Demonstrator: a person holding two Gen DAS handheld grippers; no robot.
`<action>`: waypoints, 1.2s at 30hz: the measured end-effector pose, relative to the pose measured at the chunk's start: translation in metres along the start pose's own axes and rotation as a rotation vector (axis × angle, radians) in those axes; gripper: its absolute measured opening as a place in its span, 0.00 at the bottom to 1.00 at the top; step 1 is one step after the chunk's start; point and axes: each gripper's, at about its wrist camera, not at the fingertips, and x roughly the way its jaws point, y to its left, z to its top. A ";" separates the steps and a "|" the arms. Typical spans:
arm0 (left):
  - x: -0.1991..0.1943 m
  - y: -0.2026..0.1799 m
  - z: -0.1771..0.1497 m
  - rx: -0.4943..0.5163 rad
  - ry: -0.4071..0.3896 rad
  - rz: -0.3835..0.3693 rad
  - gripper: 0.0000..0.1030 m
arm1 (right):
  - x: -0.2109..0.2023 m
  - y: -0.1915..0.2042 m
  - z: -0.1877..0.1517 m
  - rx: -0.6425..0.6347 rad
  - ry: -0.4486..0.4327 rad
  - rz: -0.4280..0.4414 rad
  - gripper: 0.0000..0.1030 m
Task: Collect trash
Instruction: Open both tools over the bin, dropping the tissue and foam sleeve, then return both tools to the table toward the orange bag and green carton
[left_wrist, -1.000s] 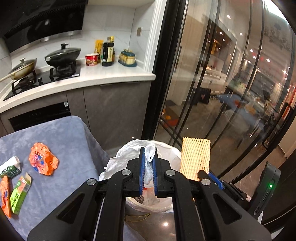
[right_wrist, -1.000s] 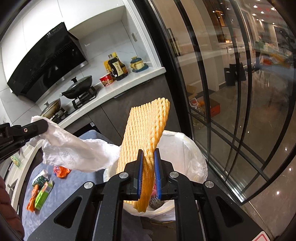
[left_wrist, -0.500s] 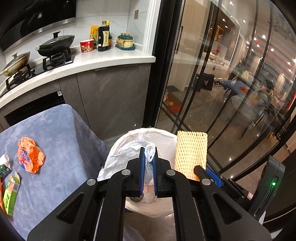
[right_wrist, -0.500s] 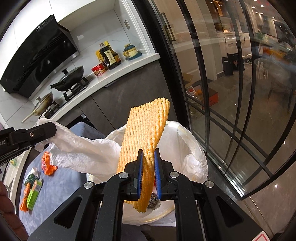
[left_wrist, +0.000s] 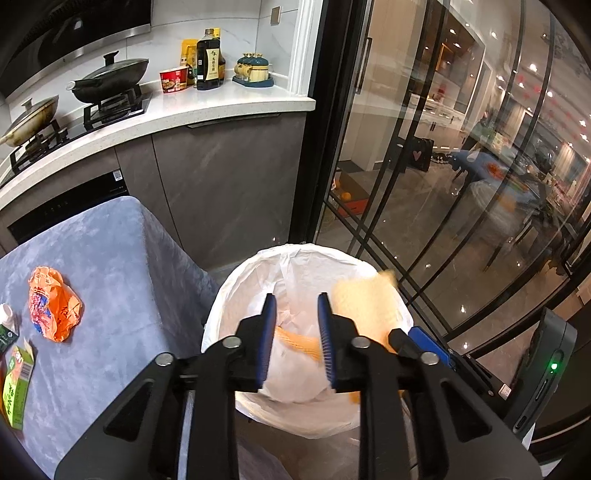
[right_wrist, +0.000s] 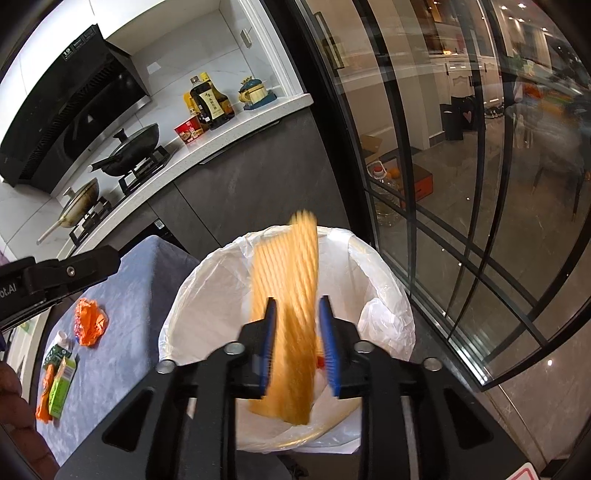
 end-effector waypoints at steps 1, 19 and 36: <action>0.000 0.001 0.000 -0.002 -0.001 0.001 0.25 | 0.000 0.000 0.000 0.000 0.000 0.000 0.28; -0.023 0.031 -0.004 -0.048 -0.033 0.021 0.34 | -0.017 0.019 0.000 -0.026 -0.033 0.021 0.38; -0.073 0.072 -0.022 -0.106 -0.096 0.065 0.44 | -0.055 0.066 -0.007 -0.088 -0.088 0.075 0.50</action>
